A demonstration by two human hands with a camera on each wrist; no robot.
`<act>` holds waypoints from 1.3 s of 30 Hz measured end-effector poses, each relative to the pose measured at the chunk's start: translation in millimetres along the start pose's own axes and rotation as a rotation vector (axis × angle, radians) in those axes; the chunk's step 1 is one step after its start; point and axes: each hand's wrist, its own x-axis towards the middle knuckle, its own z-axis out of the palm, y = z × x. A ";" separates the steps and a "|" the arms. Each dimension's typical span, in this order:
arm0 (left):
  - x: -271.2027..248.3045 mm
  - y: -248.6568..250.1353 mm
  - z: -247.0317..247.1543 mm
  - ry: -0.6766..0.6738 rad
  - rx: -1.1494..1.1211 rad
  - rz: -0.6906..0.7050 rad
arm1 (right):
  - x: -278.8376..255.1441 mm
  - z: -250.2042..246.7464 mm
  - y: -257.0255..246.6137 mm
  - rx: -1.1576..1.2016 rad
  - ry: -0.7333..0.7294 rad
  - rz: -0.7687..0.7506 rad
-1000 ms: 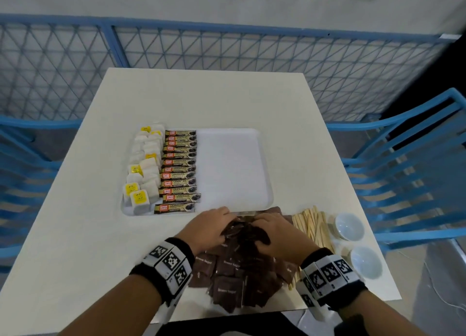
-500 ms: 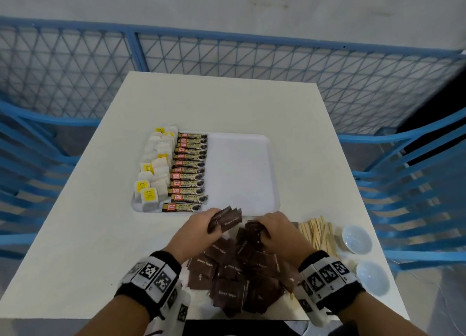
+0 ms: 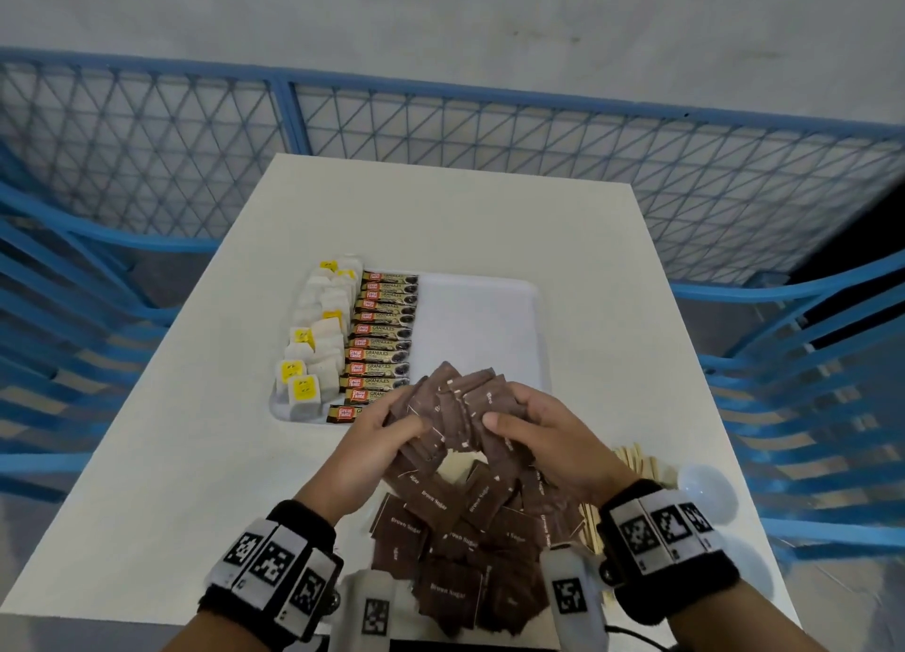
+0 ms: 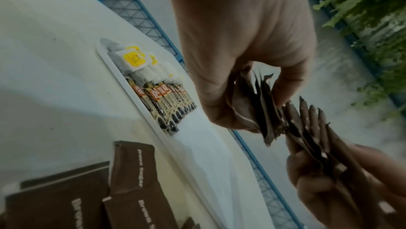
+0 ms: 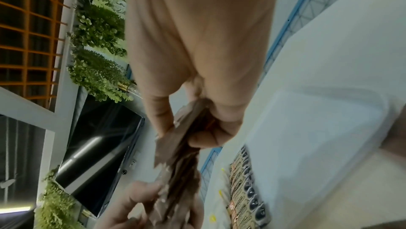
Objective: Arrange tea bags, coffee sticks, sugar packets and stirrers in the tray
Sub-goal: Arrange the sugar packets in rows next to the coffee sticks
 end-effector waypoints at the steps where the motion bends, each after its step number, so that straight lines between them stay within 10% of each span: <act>1: 0.2 1.7 -0.2 0.003 -0.087 -0.008 | 3.9 2.2 2.3 0.024 0.014 -0.004; 11: -2.7 8.4 3.9 -0.038 -0.566 -0.086 | 31.1 29.9 12.4 0.019 0.005 -0.061; 16: -5.3 9.7 7.8 -0.009 -0.440 -0.087 | 33.1 43.9 18.6 -0.431 0.048 -0.275; 39: -37.6 -21.2 -48.3 0.377 -0.264 -0.057 | 24.8 37.3 86.8 -1.316 -0.250 -0.146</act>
